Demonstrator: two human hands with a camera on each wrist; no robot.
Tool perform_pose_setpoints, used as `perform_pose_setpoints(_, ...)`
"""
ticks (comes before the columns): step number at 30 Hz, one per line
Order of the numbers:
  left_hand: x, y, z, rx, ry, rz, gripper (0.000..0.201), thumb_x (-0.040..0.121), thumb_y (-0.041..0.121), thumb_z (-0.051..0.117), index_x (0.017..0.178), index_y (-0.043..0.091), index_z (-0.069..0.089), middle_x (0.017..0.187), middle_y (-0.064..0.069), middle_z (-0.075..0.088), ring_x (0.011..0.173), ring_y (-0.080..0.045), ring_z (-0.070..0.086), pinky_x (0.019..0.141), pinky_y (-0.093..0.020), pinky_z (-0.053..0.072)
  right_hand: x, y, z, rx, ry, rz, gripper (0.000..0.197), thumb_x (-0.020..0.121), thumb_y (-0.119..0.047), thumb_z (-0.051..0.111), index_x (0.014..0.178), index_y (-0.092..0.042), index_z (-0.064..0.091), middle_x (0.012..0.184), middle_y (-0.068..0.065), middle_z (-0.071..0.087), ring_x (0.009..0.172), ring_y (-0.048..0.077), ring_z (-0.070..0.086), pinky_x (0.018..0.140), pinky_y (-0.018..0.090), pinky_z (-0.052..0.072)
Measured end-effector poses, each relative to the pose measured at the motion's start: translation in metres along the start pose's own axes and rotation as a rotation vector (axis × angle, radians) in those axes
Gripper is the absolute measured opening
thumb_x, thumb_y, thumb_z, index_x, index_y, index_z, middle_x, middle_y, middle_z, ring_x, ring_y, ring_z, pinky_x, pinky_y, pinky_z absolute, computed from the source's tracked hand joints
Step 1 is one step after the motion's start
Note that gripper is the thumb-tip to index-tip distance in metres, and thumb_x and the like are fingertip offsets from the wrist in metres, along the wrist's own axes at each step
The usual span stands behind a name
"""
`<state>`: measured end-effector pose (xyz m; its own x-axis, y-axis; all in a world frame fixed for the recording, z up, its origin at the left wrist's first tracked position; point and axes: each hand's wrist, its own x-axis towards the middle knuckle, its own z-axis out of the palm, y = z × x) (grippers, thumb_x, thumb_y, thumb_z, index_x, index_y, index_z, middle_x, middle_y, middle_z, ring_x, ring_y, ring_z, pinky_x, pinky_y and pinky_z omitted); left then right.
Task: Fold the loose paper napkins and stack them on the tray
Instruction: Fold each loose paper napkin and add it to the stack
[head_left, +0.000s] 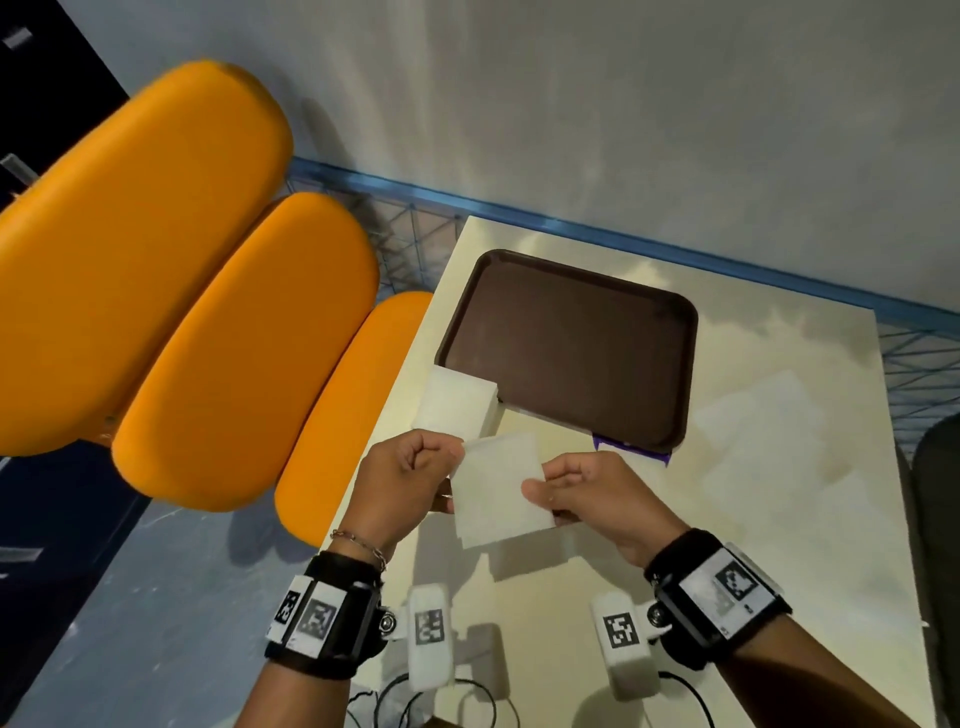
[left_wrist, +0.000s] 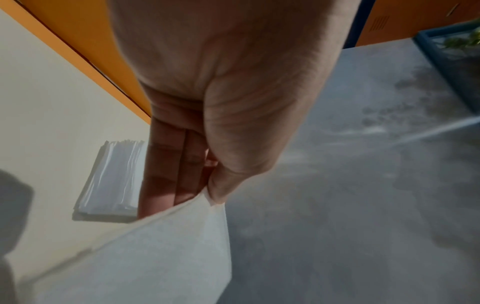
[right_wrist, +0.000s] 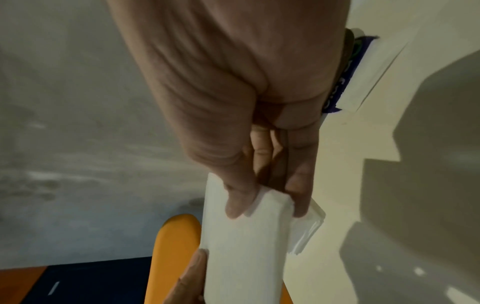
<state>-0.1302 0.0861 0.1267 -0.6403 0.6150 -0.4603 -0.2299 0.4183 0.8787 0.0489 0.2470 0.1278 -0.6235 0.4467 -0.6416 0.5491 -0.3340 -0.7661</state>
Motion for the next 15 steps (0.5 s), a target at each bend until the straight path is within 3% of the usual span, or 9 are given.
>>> perform_pose_setpoints(3, 0.014, -0.004, -0.011, -0.018, 0.043, -0.012, 0.009, 0.097, 0.014, 0.072, 0.095, 0.012, 0.080, 0.092, -0.011, 0.079, 0.074, -0.026, 0.075, 0.064, -0.039, 0.064, 0.016, 0.001, 0.010, 0.006, -0.071, 0.056, 0.018, 0.090, -0.009, 0.083, 0.105, 0.001, 0.077, 0.094, 0.012, 0.082, 0.087, 0.025, 0.080, 0.077, 0.030, 0.064)
perform_pose_setpoints(6, 0.027, -0.008, -0.020, -0.061, 0.063, -0.050, 0.009, 0.097, 0.017, 0.074, 0.100, 0.010, 0.078, 0.096, -0.020, 0.077, 0.073, -0.027, 0.075, 0.061, -0.037, 0.063, 0.032, 0.002, 0.020, 0.005, -0.042, 0.054, 0.015, 0.089, -0.004, 0.083, 0.101, 0.003, 0.076, 0.091, 0.016, 0.081, 0.085, 0.028, 0.080, 0.077, 0.033, 0.066)
perform_pose_setpoints(8, 0.033, -0.010, -0.023, -0.097, 0.047, -0.099, 0.022, 0.093, 0.024, 0.079, 0.111, 0.012, 0.074, 0.095, -0.024, 0.075, 0.078, -0.028, 0.077, 0.062, -0.039, 0.063, 0.043, 0.001, 0.027, 0.006, -0.043, 0.049, 0.016, 0.088, -0.002, 0.083, 0.101, 0.004, 0.076, 0.094, 0.018, 0.081, 0.084, 0.028, 0.080, 0.076, 0.033, 0.066)
perform_pose_setpoints(11, 0.041, -0.017, -0.026, -0.102, -0.022, -0.166, 0.038, 0.082, 0.028, 0.089, 0.113, 0.013, 0.072, 0.086, -0.006, 0.076, 0.086, -0.027, 0.079, 0.069, -0.042, 0.065, 0.057, -0.002, 0.035, 0.028, -0.044, 0.049, 0.020, 0.088, -0.003, 0.084, 0.103, 0.006, 0.075, 0.097, 0.021, 0.080, 0.086, 0.029, 0.080, 0.073, 0.031, 0.065)
perform_pose_setpoints(15, 0.047, -0.034, -0.027, -0.039, -0.100, -0.191, 0.023, 0.085, 0.018, 0.087, 0.105, 0.010, 0.079, 0.097, -0.006, 0.081, 0.082, -0.021, 0.075, 0.064, -0.031, 0.060, 0.071, 0.002, 0.046, 0.102, -0.052, 0.059, 0.024, 0.089, -0.007, 0.084, 0.107, 0.004, 0.075, 0.103, 0.021, 0.080, 0.091, 0.030, 0.080, 0.075, 0.031, 0.065)
